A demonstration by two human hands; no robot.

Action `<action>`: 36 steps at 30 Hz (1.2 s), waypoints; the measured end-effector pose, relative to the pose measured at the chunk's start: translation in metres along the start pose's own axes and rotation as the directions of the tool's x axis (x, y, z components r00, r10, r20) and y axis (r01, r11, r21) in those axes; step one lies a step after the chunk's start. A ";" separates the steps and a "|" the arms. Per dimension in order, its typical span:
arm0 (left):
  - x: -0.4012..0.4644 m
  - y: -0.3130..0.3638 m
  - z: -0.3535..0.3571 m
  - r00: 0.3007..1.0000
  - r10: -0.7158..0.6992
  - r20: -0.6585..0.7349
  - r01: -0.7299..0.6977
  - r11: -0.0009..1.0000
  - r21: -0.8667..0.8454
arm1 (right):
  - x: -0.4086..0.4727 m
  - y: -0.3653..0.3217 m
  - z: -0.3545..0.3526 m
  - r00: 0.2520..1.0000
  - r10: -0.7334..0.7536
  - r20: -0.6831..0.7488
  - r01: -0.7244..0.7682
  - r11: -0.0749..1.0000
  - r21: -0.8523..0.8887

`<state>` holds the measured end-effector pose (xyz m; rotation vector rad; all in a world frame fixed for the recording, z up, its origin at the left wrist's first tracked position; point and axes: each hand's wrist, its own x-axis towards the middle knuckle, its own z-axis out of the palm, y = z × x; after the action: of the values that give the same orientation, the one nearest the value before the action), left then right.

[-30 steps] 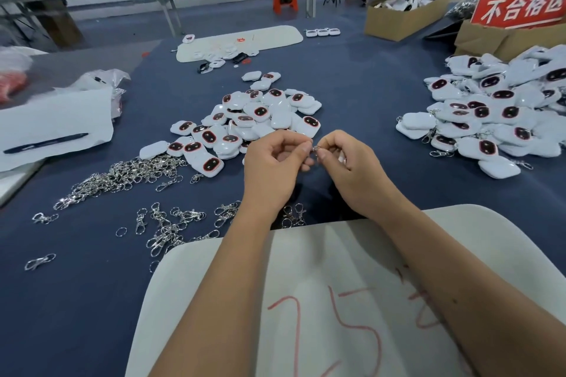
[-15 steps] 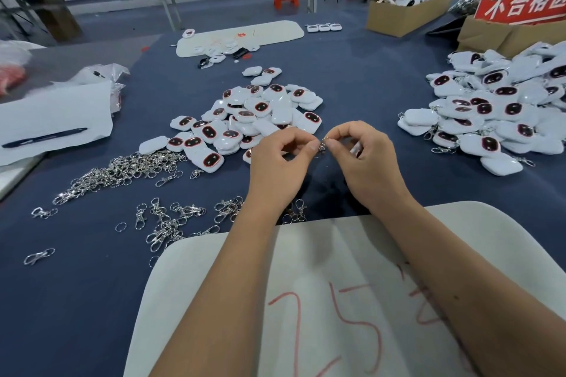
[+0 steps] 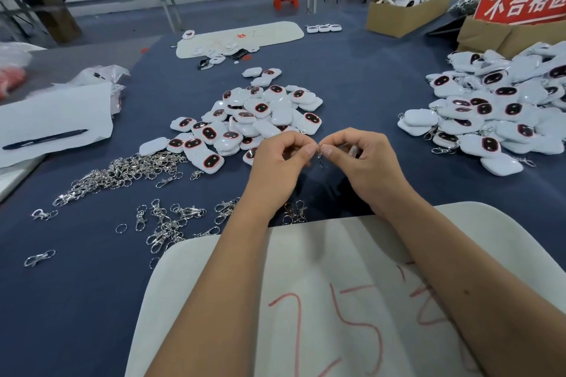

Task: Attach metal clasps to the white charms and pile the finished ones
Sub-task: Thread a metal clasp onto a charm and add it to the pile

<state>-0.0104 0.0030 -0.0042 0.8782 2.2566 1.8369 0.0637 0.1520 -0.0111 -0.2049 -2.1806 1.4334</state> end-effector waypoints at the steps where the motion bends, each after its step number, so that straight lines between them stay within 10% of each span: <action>1: 0.000 0.000 -0.001 1.000 0.004 0.003 -0.004 1.000 -0.003 | 0.000 0.000 0.000 1.000 0.007 0.002 -0.007 1.000 0.010; 36: -0.001 0.000 -0.004 0.994 -0.087 0.064 0.082 0.994 0.069 | 0.001 0.007 0.000 0.997 -0.076 0.017 0.076 0.996 -0.049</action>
<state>-0.0113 -0.0012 -0.0035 0.8268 2.2891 1.6810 0.0615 0.1557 -0.0172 -0.1273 -2.2138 1.3443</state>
